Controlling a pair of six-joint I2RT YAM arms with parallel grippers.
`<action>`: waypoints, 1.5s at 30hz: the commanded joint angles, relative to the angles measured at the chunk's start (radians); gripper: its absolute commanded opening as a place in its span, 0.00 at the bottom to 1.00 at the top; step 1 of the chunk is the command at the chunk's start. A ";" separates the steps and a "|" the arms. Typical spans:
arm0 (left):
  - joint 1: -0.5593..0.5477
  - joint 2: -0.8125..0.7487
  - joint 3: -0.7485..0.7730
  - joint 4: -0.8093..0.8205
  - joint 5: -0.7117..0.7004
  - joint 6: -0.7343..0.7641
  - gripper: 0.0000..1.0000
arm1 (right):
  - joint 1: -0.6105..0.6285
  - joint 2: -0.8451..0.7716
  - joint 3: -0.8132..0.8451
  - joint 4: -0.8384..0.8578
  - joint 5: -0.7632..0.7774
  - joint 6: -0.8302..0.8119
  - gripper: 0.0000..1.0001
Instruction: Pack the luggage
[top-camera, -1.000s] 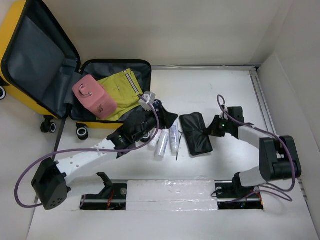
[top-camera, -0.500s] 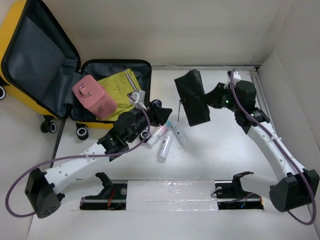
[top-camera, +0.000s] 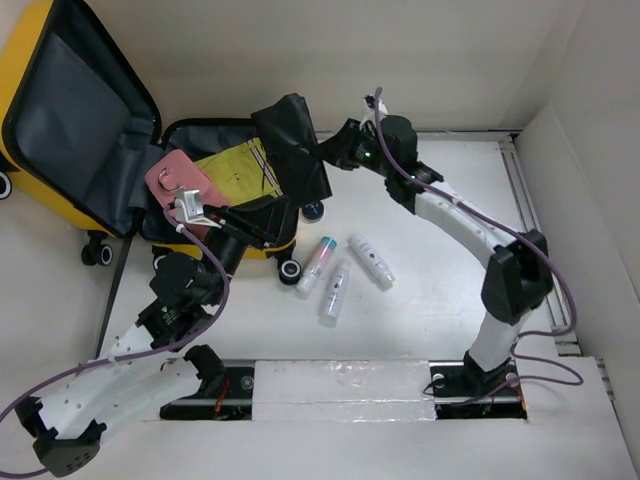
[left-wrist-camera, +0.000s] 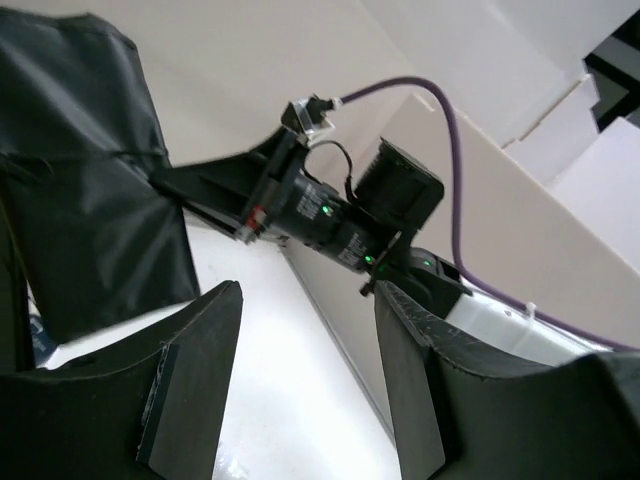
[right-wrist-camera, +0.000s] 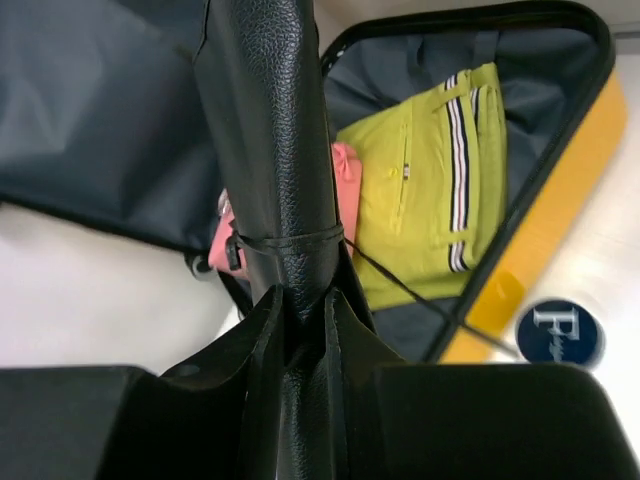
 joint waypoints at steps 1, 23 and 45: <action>0.003 0.005 0.028 -0.041 -0.045 -0.003 0.51 | 0.021 0.103 0.120 0.173 0.032 0.112 0.00; 0.012 0.033 0.028 -0.062 -0.096 -0.003 0.51 | 0.119 0.583 0.476 0.212 0.085 0.425 0.42; 0.012 0.157 -0.012 -0.004 0.008 0.006 0.51 | -0.243 -0.286 -0.660 -0.251 0.247 -0.241 0.77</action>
